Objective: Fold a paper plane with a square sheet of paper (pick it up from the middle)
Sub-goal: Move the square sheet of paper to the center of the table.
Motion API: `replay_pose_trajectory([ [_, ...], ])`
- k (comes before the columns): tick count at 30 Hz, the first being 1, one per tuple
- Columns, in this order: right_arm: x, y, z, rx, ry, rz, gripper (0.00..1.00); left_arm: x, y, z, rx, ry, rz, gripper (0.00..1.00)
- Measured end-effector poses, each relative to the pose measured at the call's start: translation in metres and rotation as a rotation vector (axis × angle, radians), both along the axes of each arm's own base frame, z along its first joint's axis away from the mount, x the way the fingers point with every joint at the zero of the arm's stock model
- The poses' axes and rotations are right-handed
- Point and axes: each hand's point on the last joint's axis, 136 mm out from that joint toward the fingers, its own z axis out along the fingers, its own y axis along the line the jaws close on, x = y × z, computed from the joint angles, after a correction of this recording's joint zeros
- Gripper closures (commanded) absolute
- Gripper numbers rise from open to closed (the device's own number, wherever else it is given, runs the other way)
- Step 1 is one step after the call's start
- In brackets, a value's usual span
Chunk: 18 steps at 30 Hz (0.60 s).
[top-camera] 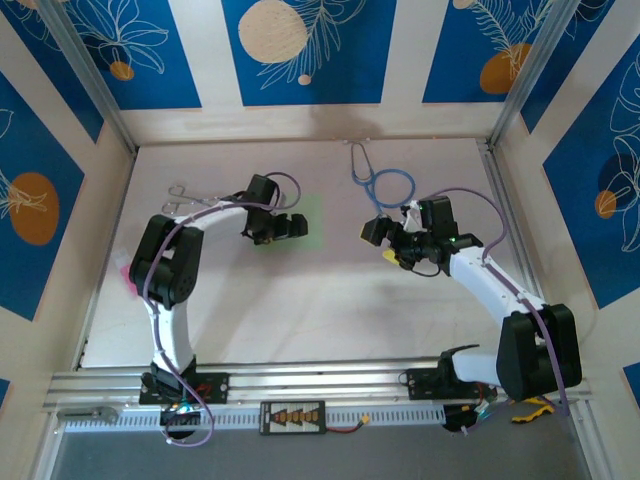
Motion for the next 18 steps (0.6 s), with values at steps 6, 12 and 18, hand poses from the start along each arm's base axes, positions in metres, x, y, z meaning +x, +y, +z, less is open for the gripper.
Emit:
replay_pose_trajectory([
  [6,-0.002,-0.005,-0.006,-0.024,0.034,-0.029,0.01,-0.032,-0.006,-0.001,-0.004,-0.019,-0.033,0.03],
  [12,-0.007,-0.009,-0.003,-0.040,0.043,-0.059,0.01,-0.083,-0.002,-0.003,-0.015,-0.016,-0.064,0.04],
  [18,-0.015,-0.008,0.001,-0.045,0.049,-0.063,0.01,-0.138,0.012,-0.002,-0.004,0.029,-0.083,0.03],
])
